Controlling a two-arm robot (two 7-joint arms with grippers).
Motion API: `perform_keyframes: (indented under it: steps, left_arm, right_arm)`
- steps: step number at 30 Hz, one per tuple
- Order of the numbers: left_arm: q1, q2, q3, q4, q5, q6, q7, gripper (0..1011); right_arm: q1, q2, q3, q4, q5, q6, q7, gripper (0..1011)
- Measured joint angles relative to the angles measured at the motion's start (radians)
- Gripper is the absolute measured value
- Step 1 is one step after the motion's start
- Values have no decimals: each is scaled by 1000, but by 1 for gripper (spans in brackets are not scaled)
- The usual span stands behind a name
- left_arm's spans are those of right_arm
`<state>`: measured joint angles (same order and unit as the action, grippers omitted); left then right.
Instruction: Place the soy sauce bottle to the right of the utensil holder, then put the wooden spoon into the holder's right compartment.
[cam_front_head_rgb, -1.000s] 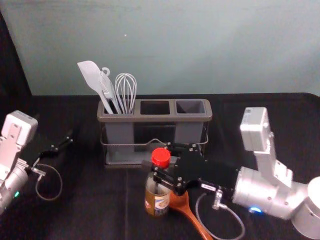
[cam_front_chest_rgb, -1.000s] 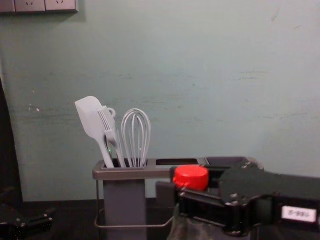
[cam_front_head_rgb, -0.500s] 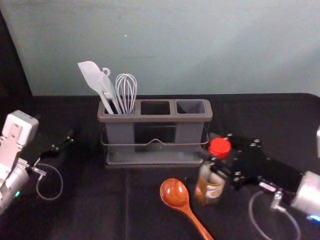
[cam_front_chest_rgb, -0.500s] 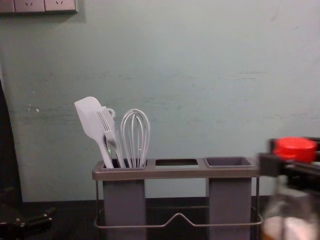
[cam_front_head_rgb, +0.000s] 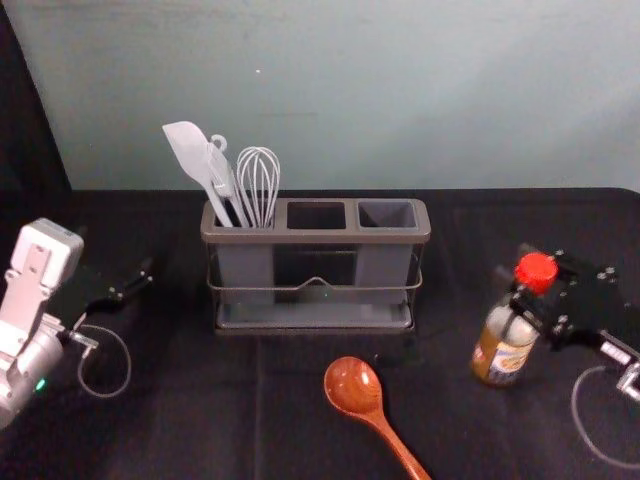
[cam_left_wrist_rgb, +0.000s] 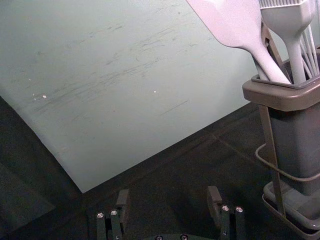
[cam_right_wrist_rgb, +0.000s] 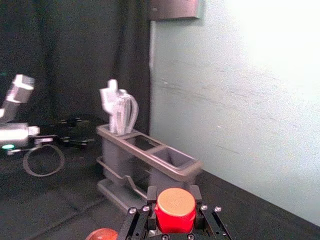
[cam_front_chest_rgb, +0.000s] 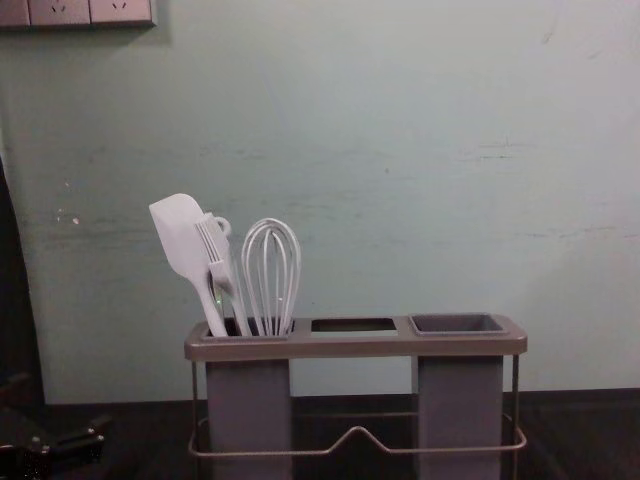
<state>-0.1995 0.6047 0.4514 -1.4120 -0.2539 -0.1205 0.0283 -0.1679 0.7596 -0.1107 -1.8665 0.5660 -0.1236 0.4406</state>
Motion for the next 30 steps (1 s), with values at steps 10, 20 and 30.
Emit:
perform_keyframes:
  steps: [10,20,30]
  left_arm:
    - [0,0,0,0,0,0,0,1011]
    - [0,0,0,0,0,0,0,1011]
    - [0,0,0,0,0,0,0,1011]
  right_arm:
    - [86,-64,4,130,31,50,-1,388]
    - [278,-129,-62,268,-17,108,16,388]
    - [382,-197,-127,350,-67,119,20,388]
